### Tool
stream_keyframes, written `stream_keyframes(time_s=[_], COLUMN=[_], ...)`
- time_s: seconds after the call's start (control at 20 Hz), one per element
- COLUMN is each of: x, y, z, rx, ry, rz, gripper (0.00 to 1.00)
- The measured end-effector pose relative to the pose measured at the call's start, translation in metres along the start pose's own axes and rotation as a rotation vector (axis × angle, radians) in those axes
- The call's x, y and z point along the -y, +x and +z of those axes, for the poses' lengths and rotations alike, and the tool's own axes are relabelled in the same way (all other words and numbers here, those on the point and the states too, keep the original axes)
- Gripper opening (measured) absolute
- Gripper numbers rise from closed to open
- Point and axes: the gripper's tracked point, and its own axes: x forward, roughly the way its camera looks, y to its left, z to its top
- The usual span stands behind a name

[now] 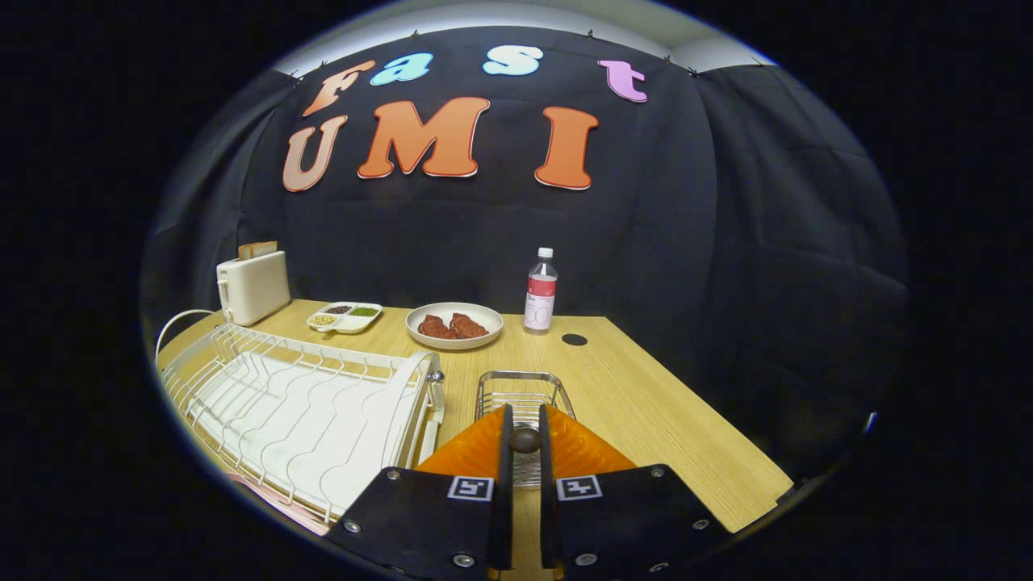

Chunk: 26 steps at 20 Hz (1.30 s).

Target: Take the plate from the dish rack, then take the spoon from the basket and place it into the plate.

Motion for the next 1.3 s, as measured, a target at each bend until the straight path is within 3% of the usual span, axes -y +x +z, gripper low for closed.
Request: stream_keyframes(time_s=[0.25, 0.7, 1.05, 1.3], x=[-0.011, -0.007, -0.012, -0.036], y=[-0.007, -0.024, -0.076, -0.123], z=[0.028, 0.097, 0.144, 0.16], rx=[0.048, 0.143, 0.241, 0.285], ry=[0.049, 0.041, 0.04, 0.033], rz=[0.068, 0.08, 0.123, 0.226], gripper=[0.11, 0.11, 0.11, 0.11])
